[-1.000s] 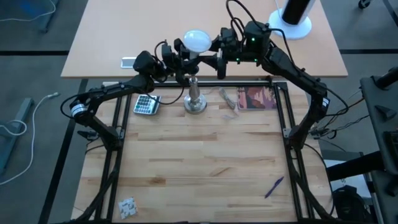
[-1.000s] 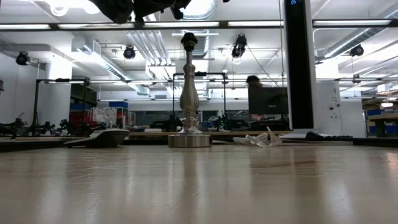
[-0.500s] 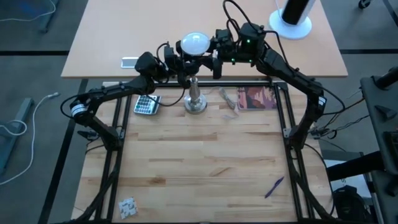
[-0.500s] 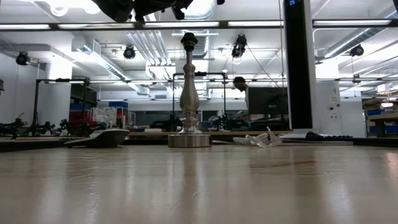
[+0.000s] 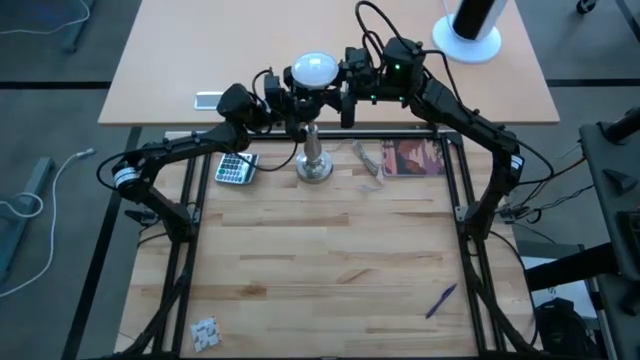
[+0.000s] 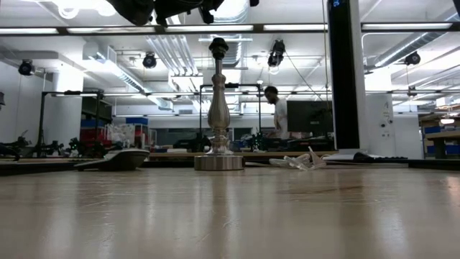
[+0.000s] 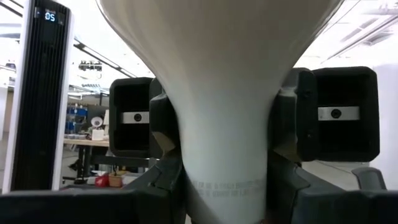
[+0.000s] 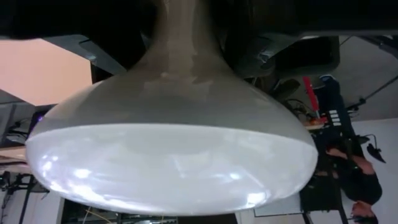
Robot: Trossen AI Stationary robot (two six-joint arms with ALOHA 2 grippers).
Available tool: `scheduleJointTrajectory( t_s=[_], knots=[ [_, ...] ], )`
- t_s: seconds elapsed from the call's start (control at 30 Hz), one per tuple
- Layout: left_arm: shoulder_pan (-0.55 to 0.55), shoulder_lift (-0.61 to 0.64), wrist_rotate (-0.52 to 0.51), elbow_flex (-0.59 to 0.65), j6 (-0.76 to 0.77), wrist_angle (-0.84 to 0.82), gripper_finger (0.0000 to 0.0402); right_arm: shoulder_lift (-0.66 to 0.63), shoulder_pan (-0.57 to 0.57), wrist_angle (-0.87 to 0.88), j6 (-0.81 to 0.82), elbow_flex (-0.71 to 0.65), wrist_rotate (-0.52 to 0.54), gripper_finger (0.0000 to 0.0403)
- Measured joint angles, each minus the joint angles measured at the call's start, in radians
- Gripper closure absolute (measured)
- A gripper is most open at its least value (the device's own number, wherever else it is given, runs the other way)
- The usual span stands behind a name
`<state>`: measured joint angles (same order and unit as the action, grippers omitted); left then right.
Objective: Screw lightbulb
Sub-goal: Insert the lightbulb into the table lamp
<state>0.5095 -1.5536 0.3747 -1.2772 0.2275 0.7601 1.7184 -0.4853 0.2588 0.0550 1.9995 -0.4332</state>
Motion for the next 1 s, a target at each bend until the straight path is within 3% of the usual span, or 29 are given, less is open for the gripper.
scheduleJointTrajectory(
  t_s=[0.07,0.27,0.5,0.8,1.0],
  knots=[
    [0.000,0.000,-0.001,0.000,0.002,0.000,0.0273,0.000,-0.001,0.000,0.001,0.000,0.000,0.0219],
    [0.000,0.000,-0.002,0.000,-0.015,-0.001,0.0219,0.000,-0.012,-0.012,0.022,-0.001,0.018,0.0226],
    [0.003,0.017,-0.012,0.000,0.018,-0.039,0.0237,0.002,-0.044,-0.100,0.079,-0.019,-0.002,0.0230],
    [0.066,0.130,-0.015,0.003,-0.022,-0.397,0.0263,0.001,-0.119,-0.298,0.204,-0.166,-0.039,0.0231],
    [0.113,0.206,-0.019,0.004,-0.097,-0.648,0.0267,0.012,-0.126,-0.326,0.148,-0.252,0.025,0.0235]
  ],
)
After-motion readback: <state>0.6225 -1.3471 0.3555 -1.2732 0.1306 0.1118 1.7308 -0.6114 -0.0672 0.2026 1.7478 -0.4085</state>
